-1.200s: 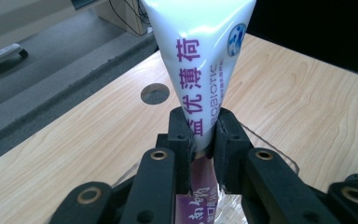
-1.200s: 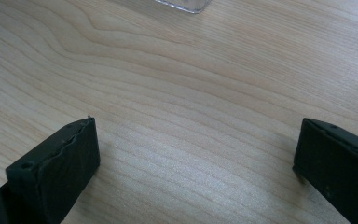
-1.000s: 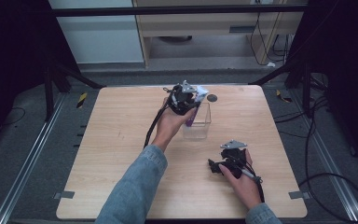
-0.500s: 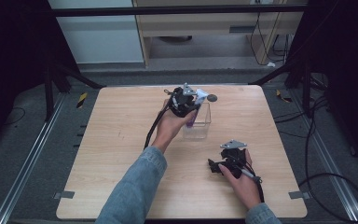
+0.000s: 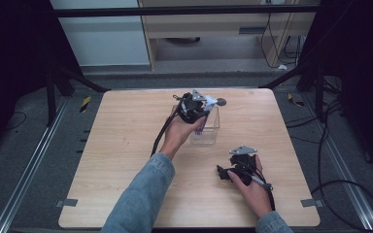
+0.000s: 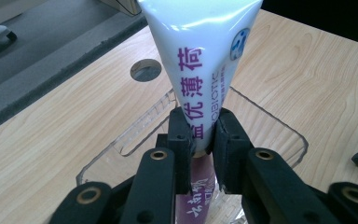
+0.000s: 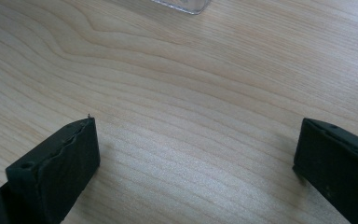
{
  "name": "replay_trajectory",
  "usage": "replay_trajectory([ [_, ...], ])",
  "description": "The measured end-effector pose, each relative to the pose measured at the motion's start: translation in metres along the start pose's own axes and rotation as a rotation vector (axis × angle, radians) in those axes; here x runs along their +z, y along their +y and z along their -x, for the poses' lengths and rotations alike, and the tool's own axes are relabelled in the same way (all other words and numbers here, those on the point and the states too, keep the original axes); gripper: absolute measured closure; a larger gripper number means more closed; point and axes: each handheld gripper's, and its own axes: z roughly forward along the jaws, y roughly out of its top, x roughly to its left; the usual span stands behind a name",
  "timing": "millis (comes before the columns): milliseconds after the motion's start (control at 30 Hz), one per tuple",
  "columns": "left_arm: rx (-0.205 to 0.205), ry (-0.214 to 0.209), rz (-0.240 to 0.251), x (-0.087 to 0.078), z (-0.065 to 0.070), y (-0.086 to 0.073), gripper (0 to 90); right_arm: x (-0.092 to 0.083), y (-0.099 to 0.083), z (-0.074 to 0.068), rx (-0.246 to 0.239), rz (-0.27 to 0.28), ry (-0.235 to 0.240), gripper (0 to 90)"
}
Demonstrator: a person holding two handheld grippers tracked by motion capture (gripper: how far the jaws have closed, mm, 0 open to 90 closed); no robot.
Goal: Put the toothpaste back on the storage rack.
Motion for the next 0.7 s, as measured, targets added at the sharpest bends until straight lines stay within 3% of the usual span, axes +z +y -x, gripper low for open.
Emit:
replay_trajectory([
  [700, -0.048, -0.005, -0.01, 0.0042, -0.0022, 0.0033, 77.4, 0.0, 0.0, -0.0001, 0.001, 0.0, 0.0, 0.4],
])
